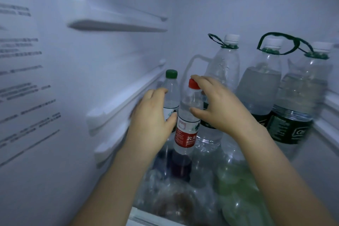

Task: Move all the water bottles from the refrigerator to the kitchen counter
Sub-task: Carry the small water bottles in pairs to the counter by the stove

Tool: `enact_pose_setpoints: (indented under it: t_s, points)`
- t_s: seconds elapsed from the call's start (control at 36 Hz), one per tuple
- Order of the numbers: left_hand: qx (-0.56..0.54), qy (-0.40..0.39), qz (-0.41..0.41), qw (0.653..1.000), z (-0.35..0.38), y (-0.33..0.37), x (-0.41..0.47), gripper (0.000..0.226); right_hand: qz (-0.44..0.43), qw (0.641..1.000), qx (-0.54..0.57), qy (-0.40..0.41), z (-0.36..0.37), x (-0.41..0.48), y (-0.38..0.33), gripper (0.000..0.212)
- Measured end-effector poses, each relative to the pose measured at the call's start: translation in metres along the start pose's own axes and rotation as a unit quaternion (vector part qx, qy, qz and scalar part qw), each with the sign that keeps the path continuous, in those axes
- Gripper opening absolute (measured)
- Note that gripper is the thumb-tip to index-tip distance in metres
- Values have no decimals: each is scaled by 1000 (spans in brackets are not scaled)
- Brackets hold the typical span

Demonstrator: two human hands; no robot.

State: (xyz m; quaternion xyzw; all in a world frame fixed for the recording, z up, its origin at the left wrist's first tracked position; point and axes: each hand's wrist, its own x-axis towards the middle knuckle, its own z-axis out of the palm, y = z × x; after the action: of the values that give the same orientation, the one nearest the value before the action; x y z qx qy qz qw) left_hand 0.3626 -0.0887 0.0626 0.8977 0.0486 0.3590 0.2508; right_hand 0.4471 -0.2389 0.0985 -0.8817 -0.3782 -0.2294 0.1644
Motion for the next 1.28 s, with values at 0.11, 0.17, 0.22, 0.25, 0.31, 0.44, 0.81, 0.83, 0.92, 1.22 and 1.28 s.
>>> enact_pose_setpoints:
  t_s: [0.11, 0.17, 0.22, 0.25, 0.31, 0.44, 0.81, 0.83, 0.92, 1.22, 1.28]
  points:
    - [-1, 1, 4, 1000, 2, -2, 18, 58, 2, 1000, 8, 14, 3, -9, 1, 81]
    - [0, -1, 4, 1000, 4, -4, 27, 59, 5, 1000, 14, 17, 3, -13, 2, 81]
    - [-2, -5, 2, 1000, 7, -4, 35, 61, 7, 1000, 16, 19, 3, -16, 3, 82]
    - [-2, -8, 3, 1000, 8, -4, 39, 63, 8, 1000, 17, 20, 3, -18, 3, 81]
    - [3, -17, 4, 1000, 11, -4, 46, 65, 9, 999, 20, 25, 3, -20, 4, 81]
    - [10, -44, 5, 999, 19, -3, 59, 74, 14, 999, 26, 34, 1, -27, 7, 79]
    - [-26, -47, -10, 999, 41, -14, 75, 83, 28, 994, 84, 63, 1, -36, 7, 74]
    - [-26, -44, -8, 999, 41, -15, 73, 83, 29, 994, 85, 65, 1, -36, 7, 74]
    - [-17, -31, 1, 999, 41, -15, 68, 84, 34, 993, 88, 63, 2, -38, 7, 74]
    - [-22, 1, 10, 1000, 37, -14, 46, 82, 95, 970, 217, 48, 7, -42, 6, 80]
    - [-33, -2, -5, 999, 37, -13, 42, 81, 118, 961, 248, 42, 10, -44, 7, 85]
